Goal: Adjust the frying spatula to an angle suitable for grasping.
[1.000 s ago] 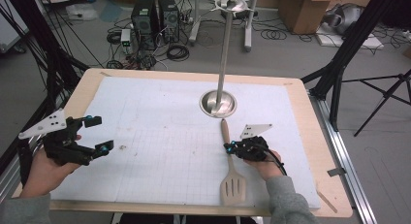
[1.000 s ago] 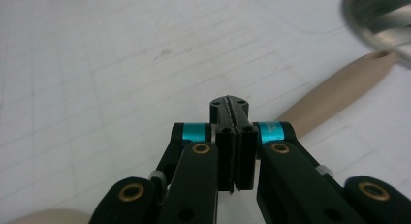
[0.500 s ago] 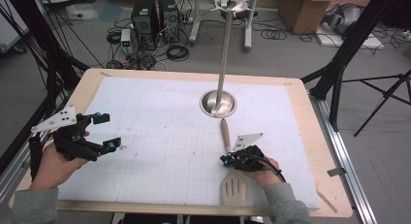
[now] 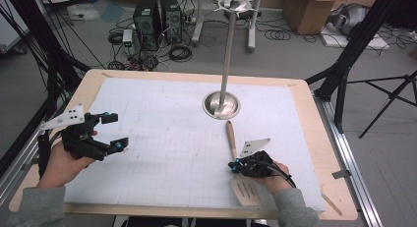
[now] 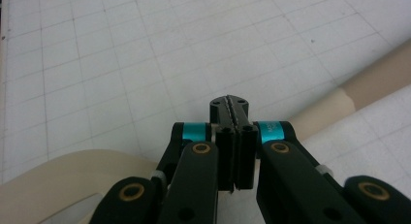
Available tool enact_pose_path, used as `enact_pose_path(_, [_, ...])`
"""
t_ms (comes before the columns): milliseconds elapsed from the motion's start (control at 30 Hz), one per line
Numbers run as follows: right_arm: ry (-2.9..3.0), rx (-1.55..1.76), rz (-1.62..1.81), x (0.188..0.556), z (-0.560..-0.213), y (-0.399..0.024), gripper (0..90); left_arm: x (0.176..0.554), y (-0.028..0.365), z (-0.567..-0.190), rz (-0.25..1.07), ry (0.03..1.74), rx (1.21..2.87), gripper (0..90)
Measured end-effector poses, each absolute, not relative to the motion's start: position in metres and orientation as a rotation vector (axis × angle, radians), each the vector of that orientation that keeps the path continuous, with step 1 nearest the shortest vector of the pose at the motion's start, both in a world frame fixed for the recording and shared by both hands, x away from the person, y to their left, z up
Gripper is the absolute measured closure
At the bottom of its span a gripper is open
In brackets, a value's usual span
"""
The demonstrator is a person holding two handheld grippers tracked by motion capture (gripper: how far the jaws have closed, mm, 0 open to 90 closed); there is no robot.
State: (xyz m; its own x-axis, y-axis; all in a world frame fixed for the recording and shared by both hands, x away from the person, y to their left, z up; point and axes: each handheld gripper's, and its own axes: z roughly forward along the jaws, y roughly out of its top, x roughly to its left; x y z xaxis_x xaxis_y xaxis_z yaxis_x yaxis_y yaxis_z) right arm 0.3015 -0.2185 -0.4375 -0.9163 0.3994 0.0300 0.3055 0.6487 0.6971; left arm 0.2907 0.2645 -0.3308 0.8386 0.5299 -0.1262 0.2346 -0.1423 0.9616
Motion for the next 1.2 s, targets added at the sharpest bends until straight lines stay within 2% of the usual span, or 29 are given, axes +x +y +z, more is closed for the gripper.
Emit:
enact_pose_path(867, [2.747,0.638,1.187,0.299,-0.438,-0.27,90.0,0.291,0.267,-0.331,0.284,0.6,1.719,2.1])
enact_pose_path(1200, [2.687,0.69,1.246,0.301,-0.434,-0.272,90.0,0.291,0.267,-0.331,0.286,0.603,1.72,2.1])
